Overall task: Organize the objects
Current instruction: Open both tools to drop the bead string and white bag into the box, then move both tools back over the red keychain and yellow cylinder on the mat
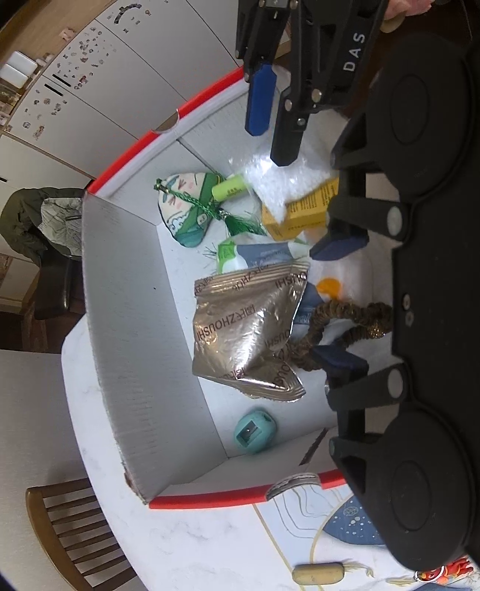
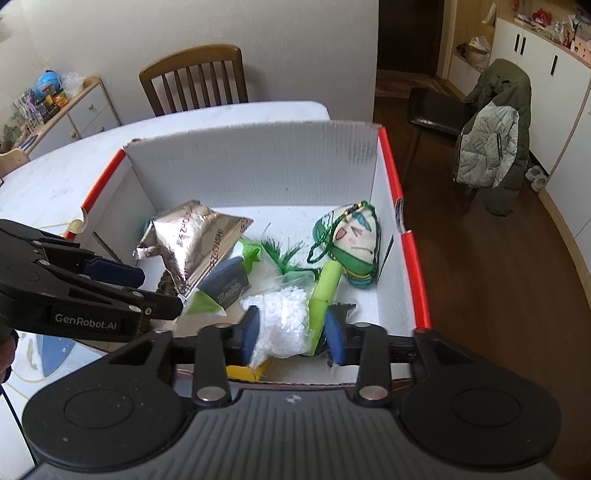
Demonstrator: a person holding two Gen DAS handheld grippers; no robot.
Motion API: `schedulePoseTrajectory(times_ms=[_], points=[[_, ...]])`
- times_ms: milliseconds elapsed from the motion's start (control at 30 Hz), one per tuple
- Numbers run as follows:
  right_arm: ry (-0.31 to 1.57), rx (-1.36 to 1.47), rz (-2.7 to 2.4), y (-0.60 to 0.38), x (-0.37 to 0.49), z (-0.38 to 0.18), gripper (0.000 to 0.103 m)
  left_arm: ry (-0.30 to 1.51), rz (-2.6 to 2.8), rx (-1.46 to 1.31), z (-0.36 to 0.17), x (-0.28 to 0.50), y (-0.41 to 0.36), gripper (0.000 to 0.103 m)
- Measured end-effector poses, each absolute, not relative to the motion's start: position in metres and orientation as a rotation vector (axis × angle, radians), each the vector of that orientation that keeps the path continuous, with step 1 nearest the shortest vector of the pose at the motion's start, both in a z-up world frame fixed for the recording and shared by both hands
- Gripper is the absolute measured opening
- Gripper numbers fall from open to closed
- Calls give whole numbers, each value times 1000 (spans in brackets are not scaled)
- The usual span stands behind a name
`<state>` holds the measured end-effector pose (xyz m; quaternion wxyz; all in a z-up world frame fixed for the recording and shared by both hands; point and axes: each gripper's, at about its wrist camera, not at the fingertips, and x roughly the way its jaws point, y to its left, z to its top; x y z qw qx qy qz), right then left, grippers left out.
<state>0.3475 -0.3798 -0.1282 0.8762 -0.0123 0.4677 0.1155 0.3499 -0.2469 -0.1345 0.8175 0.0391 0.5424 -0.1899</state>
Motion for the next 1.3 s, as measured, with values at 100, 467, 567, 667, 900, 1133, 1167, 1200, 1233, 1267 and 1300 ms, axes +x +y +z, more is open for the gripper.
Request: schedulePoseTrajectory(times_ms=[100, 467, 567, 667, 900, 1133, 1167, 1200, 1233, 1267, 1300], points=[[957, -10, 242, -383, 344, -121, 48, 1139, -415, 72, -128, 345, -247, 60], [880, 24, 263, -390, 324, -92, 56, 1018, -450, 85, -97, 319, -245, 82], [855, 30, 274, -389, 316, -84, 63, 979, -451, 92, -88, 311, -240, 85], [834, 50, 281, -388, 306, -76, 66, 952, -456, 85, -82, 304, -233, 87], [801, 99, 289, -377, 283, -63, 74, 905, -470, 54, -70, 286, -209, 94], [765, 127, 285, -359, 257, -49, 80, 877, -485, -9, -57, 272, -176, 100], [756, 128, 279, -355, 253, -47, 83, 871, -486, -8, -54, 270, -171, 102], [746, 128, 273, -352, 250, -44, 84, 863, -486, -5, -52, 268, -166, 102], [738, 123, 266, -348, 246, -42, 84, 854, -486, 2, -50, 266, -162, 102], [731, 116, 257, -343, 243, -39, 84, 845, -486, 11, -48, 264, -157, 102], [723, 112, 250, -338, 239, -37, 84, 838, -486, 18, -46, 263, -153, 102]])
